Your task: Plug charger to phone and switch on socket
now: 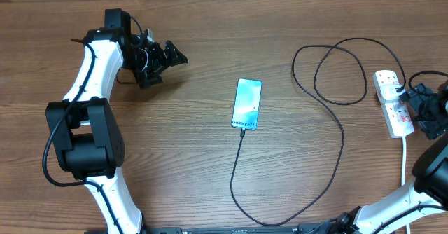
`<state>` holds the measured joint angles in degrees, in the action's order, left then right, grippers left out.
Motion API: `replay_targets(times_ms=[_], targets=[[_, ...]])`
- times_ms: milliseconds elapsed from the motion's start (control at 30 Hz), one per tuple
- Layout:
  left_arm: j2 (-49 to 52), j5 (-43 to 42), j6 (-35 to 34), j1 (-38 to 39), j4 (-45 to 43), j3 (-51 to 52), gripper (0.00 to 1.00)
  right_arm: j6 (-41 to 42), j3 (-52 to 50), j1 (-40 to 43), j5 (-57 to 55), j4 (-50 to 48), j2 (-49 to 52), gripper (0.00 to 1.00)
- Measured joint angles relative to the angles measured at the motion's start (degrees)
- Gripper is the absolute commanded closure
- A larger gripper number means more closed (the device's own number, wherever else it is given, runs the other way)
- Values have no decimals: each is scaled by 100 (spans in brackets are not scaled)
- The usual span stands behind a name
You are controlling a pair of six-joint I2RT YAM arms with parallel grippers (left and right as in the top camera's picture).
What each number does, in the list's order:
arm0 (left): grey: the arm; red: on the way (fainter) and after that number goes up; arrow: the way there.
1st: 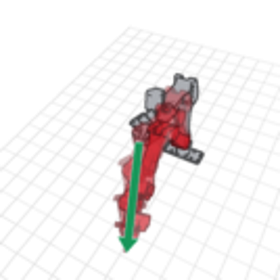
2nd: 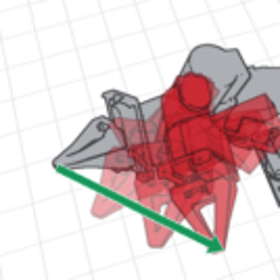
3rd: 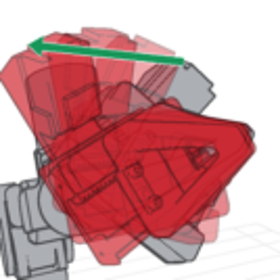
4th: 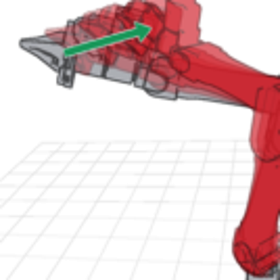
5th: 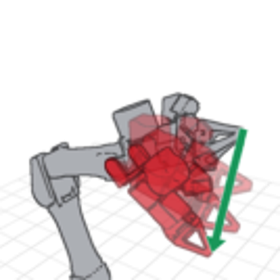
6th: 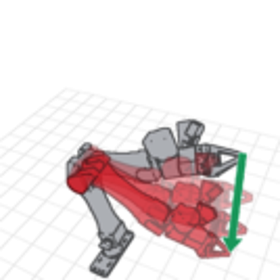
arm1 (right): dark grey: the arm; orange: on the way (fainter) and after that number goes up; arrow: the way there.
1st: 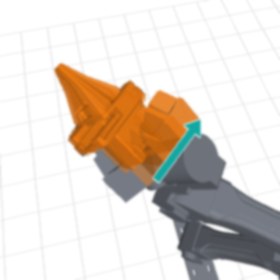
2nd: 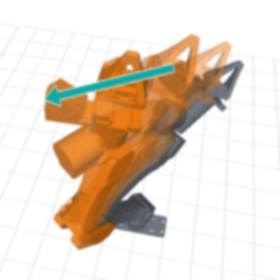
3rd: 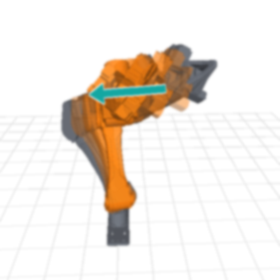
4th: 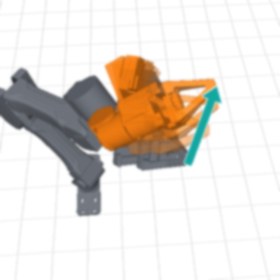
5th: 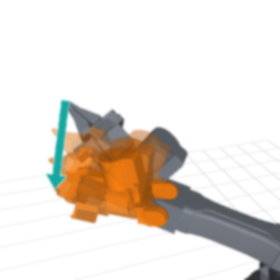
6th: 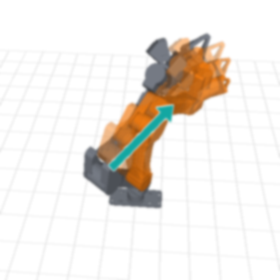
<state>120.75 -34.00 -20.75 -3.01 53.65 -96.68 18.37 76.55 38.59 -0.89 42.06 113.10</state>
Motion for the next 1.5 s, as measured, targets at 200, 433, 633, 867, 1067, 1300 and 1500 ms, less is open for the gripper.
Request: replay_targets(times_ms=[200, 433, 633, 867, 1067, 1300, 1500], targets=[[0, 0, 0, 0, 0, 0, 0, 7, 7, 0, 7, 61, 0, 0], [0, 0, 0, 0, 0, 0, 0, 11, 24, 2, 35, 127, 0, 0], [0, 0, 0, 0, 0, 0, 0, 39, 39, 2, 61, 210, 0, 0], [0, 0, 0, 0, 0, 0, 0, 72, 66, 2, 94, 319, 0, 0], [0, 0, 0, 0, 0, 0, 0, 66, 70, 2, 197, 402, 0, 0], [0, 0, 0, 0, 0, 0, 0, 39, 70, 4, 188, 293, 0, 0], [0, 0, 0, 0, 0, 0, 0, 0, 68, 7, 173, 254, 0, 0]])
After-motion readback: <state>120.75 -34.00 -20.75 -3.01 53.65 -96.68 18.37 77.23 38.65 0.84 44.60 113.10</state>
